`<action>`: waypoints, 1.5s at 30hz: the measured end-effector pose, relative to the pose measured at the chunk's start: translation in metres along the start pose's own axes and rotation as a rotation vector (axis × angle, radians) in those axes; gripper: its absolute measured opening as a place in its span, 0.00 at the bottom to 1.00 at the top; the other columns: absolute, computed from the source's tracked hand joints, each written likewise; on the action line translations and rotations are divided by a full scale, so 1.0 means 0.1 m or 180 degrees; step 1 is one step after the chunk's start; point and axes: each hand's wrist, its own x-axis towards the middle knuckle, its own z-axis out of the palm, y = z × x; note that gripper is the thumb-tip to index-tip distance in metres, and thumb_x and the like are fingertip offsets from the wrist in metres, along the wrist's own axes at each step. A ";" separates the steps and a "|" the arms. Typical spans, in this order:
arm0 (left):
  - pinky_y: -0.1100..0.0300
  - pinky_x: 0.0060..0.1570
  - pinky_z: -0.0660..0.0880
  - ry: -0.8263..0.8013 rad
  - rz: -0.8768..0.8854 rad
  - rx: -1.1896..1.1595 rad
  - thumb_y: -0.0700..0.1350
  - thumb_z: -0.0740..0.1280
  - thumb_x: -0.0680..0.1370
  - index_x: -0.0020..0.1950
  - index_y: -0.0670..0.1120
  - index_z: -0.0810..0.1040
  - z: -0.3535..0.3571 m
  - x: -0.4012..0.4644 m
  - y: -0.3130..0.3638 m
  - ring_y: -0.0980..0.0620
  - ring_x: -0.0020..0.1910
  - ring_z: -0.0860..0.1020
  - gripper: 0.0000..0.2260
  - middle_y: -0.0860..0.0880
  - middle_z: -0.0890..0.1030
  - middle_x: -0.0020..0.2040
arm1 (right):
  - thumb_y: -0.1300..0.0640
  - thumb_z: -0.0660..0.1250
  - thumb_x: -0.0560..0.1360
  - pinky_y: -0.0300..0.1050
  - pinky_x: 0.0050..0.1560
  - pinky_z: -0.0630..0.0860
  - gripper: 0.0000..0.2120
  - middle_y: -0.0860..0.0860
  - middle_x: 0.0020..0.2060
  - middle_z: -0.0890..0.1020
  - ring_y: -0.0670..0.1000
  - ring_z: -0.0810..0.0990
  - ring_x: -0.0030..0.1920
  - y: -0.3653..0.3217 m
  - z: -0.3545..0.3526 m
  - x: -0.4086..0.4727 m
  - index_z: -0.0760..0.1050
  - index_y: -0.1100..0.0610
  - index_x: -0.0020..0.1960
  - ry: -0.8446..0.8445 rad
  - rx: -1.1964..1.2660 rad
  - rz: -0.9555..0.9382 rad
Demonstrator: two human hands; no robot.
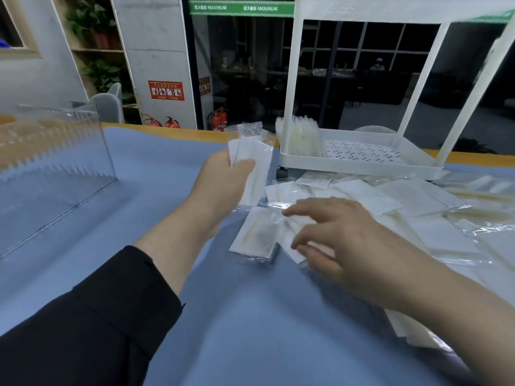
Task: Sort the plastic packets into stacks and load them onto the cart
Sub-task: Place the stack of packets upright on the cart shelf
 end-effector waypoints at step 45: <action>0.56 0.38 0.71 -0.0529 0.0154 0.0730 0.47 0.70 0.80 0.45 0.46 0.83 0.36 -0.29 0.00 0.49 0.35 0.75 0.07 0.37 0.84 0.43 | 0.39 0.69 0.75 0.44 0.54 0.68 0.27 0.37 0.67 0.69 0.46 0.72 0.62 0.42 -0.54 -0.28 0.65 0.38 0.71 -0.1096 -0.0348 0.1558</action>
